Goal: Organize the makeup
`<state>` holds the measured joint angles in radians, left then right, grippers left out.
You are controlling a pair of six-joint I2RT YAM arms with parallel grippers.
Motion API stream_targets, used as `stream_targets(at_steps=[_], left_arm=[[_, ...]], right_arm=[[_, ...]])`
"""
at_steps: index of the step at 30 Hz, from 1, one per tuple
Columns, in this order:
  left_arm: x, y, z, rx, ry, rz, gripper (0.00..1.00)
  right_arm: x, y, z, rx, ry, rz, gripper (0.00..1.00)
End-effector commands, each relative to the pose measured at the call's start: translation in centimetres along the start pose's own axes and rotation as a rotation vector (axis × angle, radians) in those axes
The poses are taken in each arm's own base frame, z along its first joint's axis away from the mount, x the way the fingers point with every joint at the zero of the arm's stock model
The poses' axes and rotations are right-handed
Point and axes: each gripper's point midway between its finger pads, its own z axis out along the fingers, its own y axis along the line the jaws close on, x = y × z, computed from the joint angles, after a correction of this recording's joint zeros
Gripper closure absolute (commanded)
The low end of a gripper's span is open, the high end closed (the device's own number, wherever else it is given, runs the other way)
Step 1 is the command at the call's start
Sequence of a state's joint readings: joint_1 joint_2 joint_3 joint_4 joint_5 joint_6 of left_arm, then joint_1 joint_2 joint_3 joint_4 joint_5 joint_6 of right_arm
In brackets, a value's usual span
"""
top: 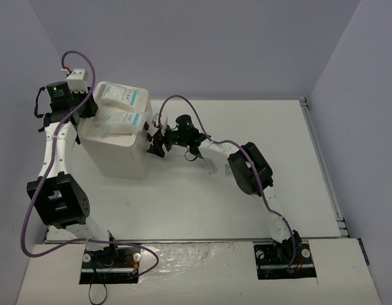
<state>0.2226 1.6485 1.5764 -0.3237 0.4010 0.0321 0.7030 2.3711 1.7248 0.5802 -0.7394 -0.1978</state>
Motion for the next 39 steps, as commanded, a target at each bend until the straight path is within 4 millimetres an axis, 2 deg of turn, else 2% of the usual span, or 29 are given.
stream_targets(at_steps=[1, 5, 11, 16, 22, 28, 39], left_arm=[[4.7, -4.9, 2.0, 0.157, 0.149, -0.139, 1.00], [4.6, -4.8, 2.0, 0.154, 0.149, -0.136, 1.00], [4.7, -4.9, 2.1, 0.155, 0.152, -0.138, 1.00], [4.6, -4.8, 2.0, 0.153, 0.150, -0.139, 1.00], [4.8, -5.0, 2.1, 0.159, 0.156, -0.137, 1.00], [4.8, -4.9, 2.1, 0.157, 0.156, -0.138, 1.00], [4.9, -5.0, 2.2, 0.160, 0.161, -0.141, 1.00]], right_arm=[[-4.0, -1.3, 0.5, 0.059, -0.099, -0.104, 0.30], [-2.7, -2.0, 0.8, 0.084, -0.081, -0.097, 0.30], [-0.8, -1.6, 1.8, 0.047, -0.051, -0.069, 0.31], [-0.4, -1.4, 2.1, 0.024, -0.060, -0.069, 0.33], [-1.4, -1.4, 2.1, 0.012, -0.085, -0.078, 0.34], [-3.8, -1.1, 1.1, 0.013, -0.112, -0.120, 0.34], [-7.0, -0.6, -0.1, 0.011, -0.151, -0.171, 0.44]])
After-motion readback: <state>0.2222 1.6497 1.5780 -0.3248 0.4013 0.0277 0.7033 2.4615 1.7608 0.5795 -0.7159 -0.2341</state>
